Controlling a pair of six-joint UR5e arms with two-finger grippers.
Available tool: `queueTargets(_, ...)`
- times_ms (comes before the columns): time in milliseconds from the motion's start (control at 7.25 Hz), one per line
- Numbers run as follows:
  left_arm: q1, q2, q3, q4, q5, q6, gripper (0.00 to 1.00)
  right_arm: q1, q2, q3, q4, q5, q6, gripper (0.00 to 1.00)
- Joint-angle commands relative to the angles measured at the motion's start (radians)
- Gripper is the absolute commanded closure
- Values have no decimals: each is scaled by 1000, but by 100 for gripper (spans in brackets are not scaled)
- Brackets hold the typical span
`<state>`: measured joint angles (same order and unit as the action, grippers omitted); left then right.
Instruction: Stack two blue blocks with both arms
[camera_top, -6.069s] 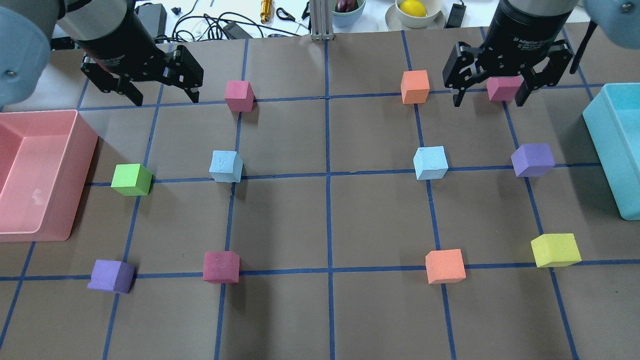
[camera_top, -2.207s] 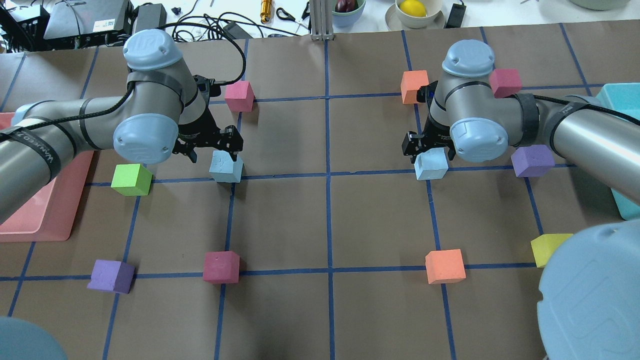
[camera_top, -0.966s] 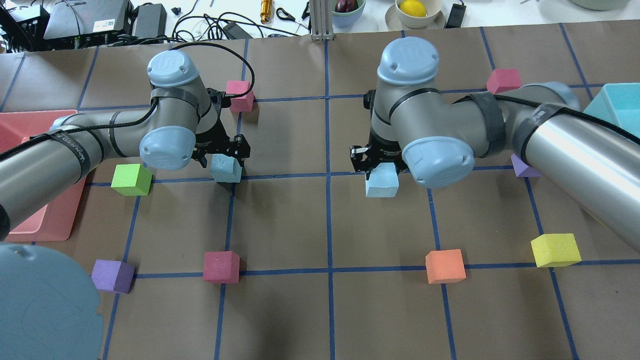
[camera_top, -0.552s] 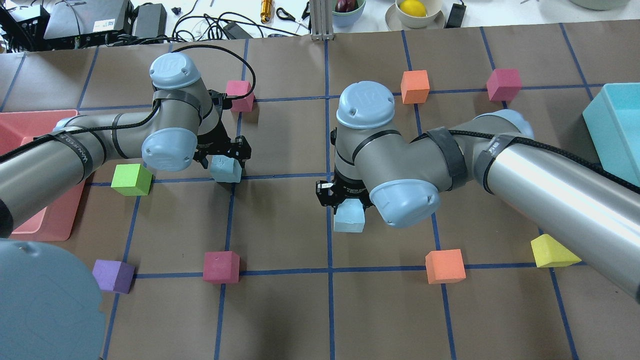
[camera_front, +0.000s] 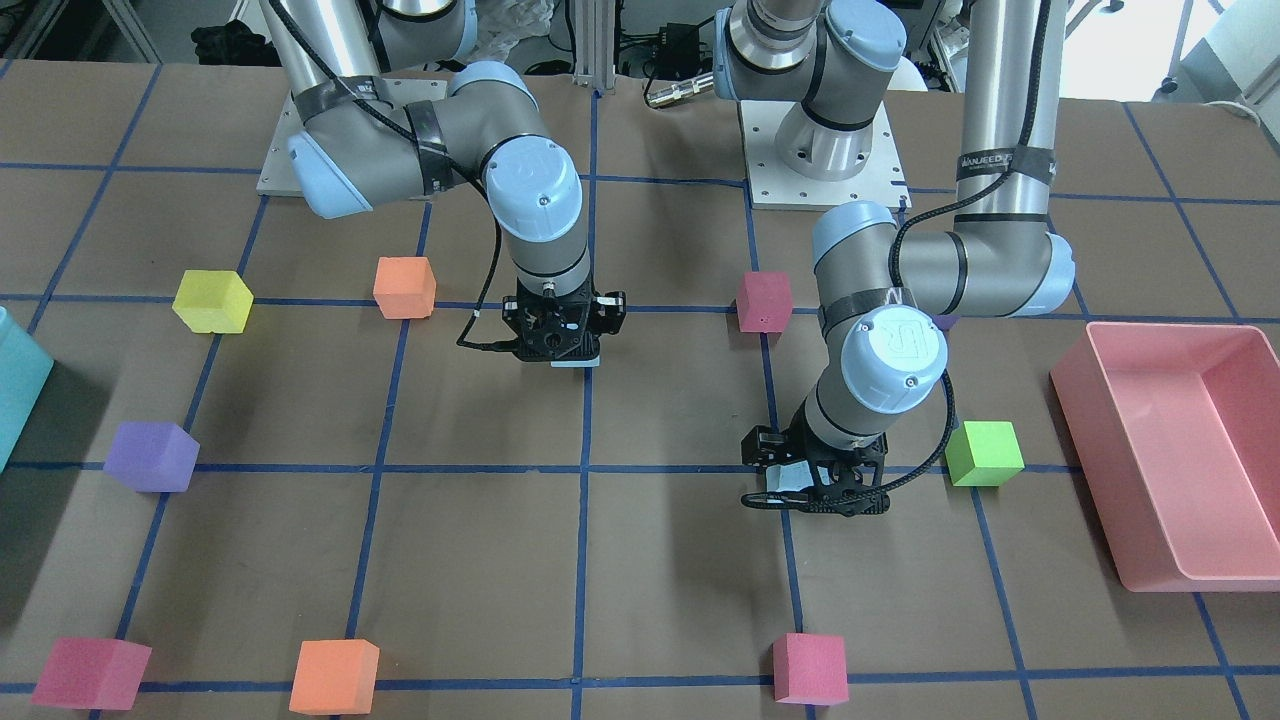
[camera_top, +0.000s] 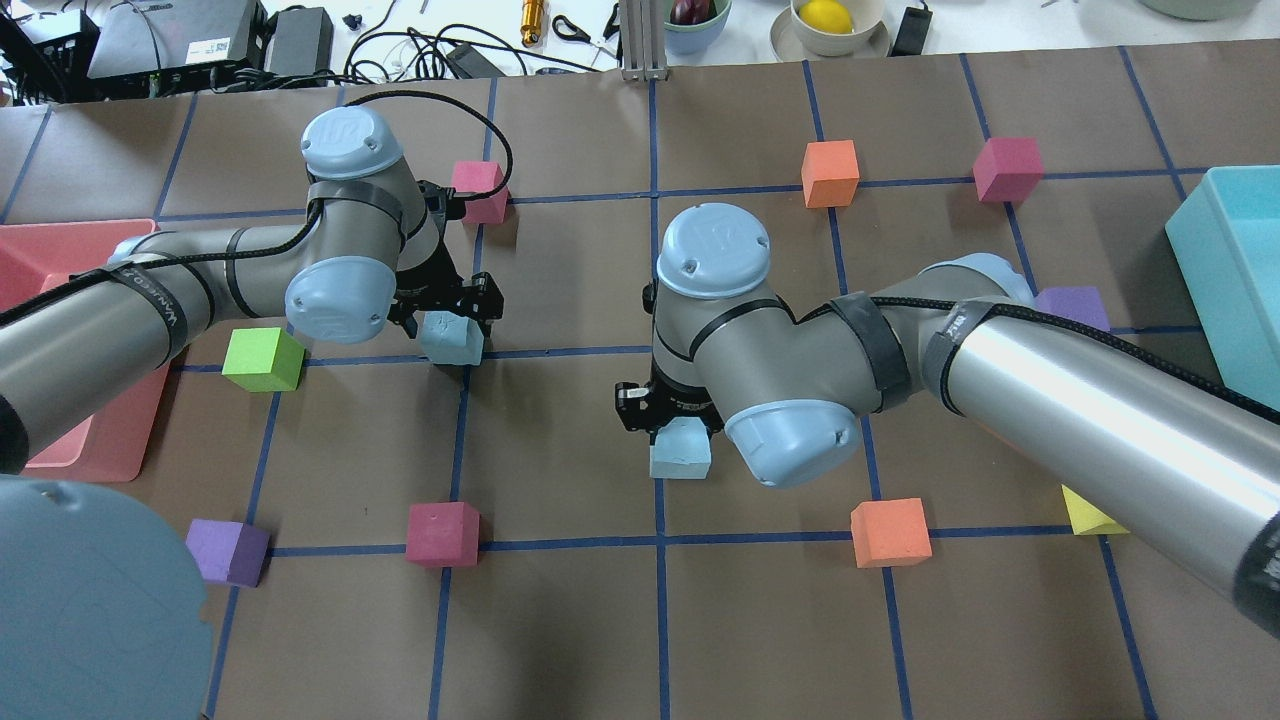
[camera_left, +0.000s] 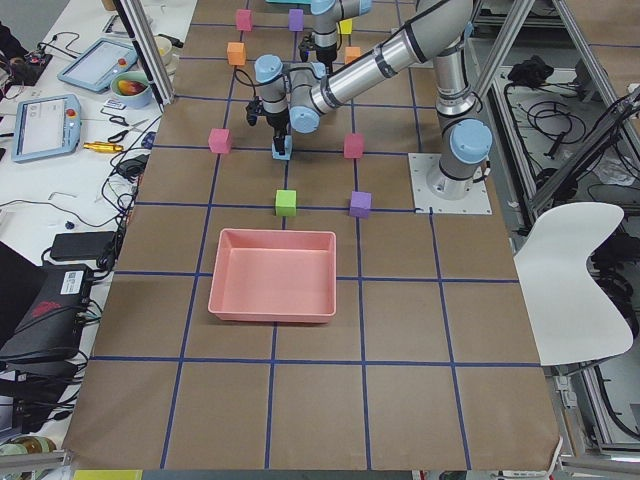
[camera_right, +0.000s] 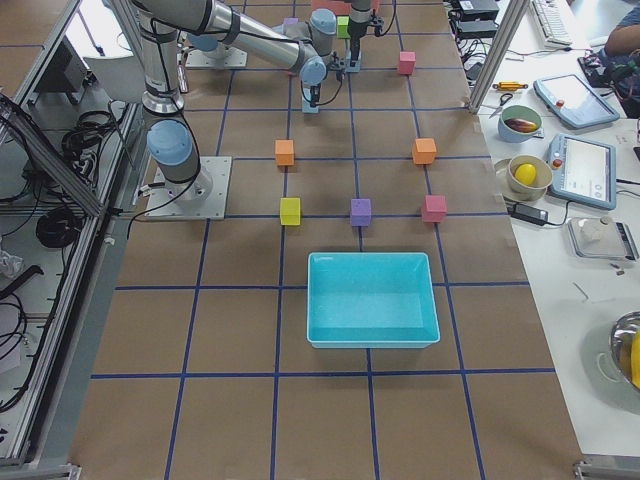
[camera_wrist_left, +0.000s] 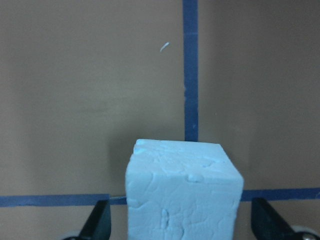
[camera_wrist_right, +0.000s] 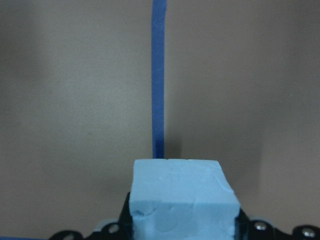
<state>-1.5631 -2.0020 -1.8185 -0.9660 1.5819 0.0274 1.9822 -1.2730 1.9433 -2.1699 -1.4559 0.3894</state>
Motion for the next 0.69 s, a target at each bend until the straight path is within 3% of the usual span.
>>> queueTargets(0,0,0,-10,3,-2,9,20,12,18,2,-1,0,-7,96)
queueTargets(276,2,0,7,16,0,66,90,14,30,2,-4,8,-4,75)
queueTargets(414,2,2,8,38,0,66,100,14,34,0,-4,41,-4,72)
queueTargets(552,0,21,8,52,-2,66,100,12,40,2,-5,45,-4,71)
